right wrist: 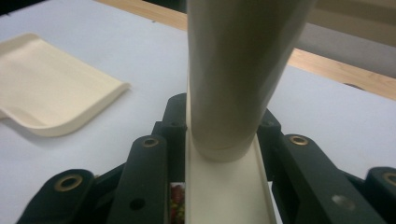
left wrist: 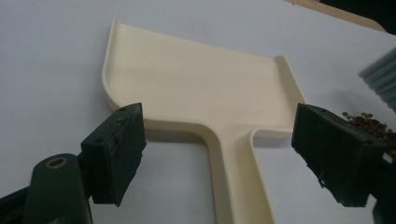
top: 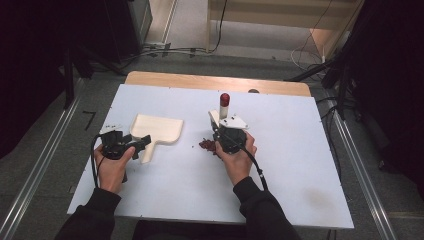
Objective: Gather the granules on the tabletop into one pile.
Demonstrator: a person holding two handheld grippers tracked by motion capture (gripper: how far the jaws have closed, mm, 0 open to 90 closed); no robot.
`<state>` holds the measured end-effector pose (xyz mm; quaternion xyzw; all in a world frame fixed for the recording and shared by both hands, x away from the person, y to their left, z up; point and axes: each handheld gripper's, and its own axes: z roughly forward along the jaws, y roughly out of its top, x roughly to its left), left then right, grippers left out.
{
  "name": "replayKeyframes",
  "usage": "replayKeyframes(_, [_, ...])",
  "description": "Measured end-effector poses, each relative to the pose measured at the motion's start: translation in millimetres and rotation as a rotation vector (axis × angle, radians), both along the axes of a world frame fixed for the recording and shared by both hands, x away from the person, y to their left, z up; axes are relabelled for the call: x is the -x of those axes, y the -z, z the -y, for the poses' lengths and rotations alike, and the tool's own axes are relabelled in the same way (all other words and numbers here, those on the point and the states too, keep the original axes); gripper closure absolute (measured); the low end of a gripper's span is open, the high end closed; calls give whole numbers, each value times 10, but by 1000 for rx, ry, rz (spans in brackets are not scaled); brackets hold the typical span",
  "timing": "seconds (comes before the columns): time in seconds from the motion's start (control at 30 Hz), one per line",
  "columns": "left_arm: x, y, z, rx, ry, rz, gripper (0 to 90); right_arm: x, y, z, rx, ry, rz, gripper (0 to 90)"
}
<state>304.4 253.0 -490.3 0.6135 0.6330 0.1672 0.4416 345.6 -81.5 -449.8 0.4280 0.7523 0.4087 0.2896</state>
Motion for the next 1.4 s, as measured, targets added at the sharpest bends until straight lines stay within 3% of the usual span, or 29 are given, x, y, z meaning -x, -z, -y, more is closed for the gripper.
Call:
replayKeyframes(0.27, [3, 4, -4, -3, 1, -2, 183, 104, 62, -182, -85, -61, -63, 642])
replayKeyframes(0.63, [3, 7, -6, 1, 0, 0, 183, 189, 113, -379, -143, -102, -105, 642])
replayKeyframes(0.9, [5, 7, -12, 2, -1, -1, 183, 227, 181, -475, -147, -121, -135, 642])
replayKeyframes(1.4, [6, 11, -18, 2, -4, -2, 183, 124, 233, -207, -172, -40, -148, 642])
